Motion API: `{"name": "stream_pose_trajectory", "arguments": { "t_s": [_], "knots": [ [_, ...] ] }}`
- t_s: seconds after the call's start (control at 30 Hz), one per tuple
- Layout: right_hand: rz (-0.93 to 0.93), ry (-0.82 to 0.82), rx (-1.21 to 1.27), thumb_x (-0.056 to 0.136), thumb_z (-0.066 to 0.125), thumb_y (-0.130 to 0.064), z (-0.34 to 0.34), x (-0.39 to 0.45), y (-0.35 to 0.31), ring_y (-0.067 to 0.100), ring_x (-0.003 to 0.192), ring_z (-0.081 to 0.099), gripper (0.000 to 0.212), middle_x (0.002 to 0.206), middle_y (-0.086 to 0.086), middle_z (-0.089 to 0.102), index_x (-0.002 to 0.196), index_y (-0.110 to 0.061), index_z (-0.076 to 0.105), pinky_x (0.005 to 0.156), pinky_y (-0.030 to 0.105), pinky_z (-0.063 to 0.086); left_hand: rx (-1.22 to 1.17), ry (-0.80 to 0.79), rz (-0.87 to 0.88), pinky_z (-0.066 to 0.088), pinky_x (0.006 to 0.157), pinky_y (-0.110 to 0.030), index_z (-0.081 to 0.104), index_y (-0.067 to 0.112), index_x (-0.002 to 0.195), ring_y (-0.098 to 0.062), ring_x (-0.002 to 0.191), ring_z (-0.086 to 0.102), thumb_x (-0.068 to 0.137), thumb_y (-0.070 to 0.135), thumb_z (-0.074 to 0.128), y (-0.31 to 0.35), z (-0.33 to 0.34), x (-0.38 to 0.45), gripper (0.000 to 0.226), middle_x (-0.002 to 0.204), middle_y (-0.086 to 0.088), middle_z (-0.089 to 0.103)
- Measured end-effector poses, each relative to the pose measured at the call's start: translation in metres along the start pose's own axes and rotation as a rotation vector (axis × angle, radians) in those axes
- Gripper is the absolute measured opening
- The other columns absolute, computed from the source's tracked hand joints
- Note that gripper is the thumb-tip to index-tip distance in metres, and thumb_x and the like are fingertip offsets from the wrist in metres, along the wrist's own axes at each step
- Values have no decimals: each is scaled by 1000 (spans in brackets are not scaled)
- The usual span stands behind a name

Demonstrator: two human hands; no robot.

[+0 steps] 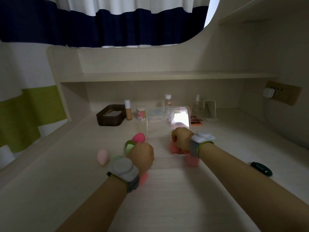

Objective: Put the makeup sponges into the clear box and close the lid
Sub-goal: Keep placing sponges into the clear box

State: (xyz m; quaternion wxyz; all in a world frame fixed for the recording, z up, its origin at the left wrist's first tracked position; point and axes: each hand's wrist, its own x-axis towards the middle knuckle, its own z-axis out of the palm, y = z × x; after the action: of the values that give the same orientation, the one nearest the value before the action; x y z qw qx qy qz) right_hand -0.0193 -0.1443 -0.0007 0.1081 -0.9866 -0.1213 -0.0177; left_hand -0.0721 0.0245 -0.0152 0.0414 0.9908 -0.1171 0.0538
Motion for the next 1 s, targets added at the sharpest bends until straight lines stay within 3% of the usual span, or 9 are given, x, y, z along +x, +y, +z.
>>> {"name": "stream_pose_trajectory", "arguments": {
  "t_s": [0.23, 0.57, 0.7, 0.87, 1.0],
  "knots": [
    [-11, -27, -28, 86, 49, -6, -8, -2, -3, 27, 115, 58, 33, 128, 9, 61, 112, -9, 69, 95, 28, 47, 20, 0, 1, 42, 102, -29, 67, 4, 106, -26, 109, 61, 90, 13, 47, 1, -1, -1, 27, 117, -10, 68],
    [51, -85, 37, 83, 42, 2, -17, -9, 2, 28, 103, 67, 44, 119, 8, 69, 116, -15, 68, 92, 36, 55, -35, -50, -41, 40, 102, -27, 66, 3, 109, -24, 112, 59, 90, 10, 48, 2, -1, 1, 26, 120, -10, 65],
    [47, -65, 35, 85, 42, 0, -19, -11, 4, 26, 108, 64, 46, 125, 7, 65, 120, -19, 65, 95, 34, 53, -57, -17, -41, 43, 100, -26, 68, 4, 103, -25, 107, 62, 87, 7, 49, 1, 0, -1, 25, 114, -10, 69],
    [39, 25, 189, 89, 42, 1, -24, -18, 8, 24, 116, 60, 42, 131, 8, 61, 119, -16, 66, 99, 27, 46, -129, 36, -54, 44, 98, -24, 69, 4, 102, -24, 105, 62, 88, 9, 49, 1, 0, -5, 25, 112, -10, 70],
    [31, 100, 383, 89, 46, 1, -28, -24, 9, 30, 101, 67, 35, 115, 9, 70, 109, -13, 72, 87, 26, 49, -143, 32, -47, 41, 100, -24, 70, 6, 102, -22, 105, 62, 88, 13, 51, -2, -1, -5, 24, 112, -8, 70]
  ]
}}
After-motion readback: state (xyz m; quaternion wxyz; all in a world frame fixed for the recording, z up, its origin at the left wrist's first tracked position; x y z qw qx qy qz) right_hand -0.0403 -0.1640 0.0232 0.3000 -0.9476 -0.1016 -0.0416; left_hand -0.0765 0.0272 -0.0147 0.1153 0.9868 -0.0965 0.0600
